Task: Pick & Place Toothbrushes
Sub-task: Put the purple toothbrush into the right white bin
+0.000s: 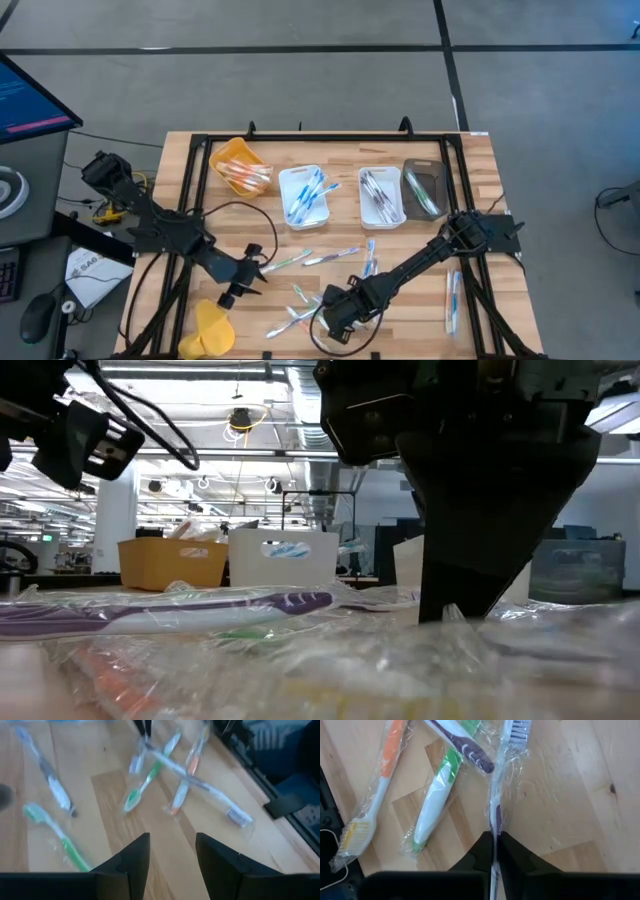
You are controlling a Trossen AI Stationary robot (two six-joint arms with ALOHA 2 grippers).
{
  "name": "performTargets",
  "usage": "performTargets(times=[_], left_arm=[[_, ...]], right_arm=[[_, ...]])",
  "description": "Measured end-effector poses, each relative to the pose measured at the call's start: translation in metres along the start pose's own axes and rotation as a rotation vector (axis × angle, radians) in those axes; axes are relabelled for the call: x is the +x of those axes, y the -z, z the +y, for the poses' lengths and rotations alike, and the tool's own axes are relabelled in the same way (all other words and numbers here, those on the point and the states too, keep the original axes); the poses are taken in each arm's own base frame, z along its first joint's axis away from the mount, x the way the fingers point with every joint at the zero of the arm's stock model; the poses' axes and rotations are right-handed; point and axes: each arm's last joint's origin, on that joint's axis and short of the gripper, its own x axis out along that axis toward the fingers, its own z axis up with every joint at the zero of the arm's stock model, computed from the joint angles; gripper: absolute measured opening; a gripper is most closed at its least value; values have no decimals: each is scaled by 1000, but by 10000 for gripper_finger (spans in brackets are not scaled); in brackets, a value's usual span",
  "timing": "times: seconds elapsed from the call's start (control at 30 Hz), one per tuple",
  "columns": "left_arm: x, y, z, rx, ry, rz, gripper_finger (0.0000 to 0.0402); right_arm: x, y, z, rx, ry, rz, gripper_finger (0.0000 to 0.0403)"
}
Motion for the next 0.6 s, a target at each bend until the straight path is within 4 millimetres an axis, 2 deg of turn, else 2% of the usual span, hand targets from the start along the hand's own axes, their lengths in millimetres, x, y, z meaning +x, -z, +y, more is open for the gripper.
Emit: performTargets(times=[0.27,0.4,0.6], left_arm=[[3,15,3,90,20,-248,154],[2,18,3,143,17,-324,154],[2,25,5,150,15,-326,154]], right_arm=[[-9,-7,6,-4,33,-20,7],[-23,-14,8,-14,144,-9,6],[-59,-22,15,17,235,10,5]])
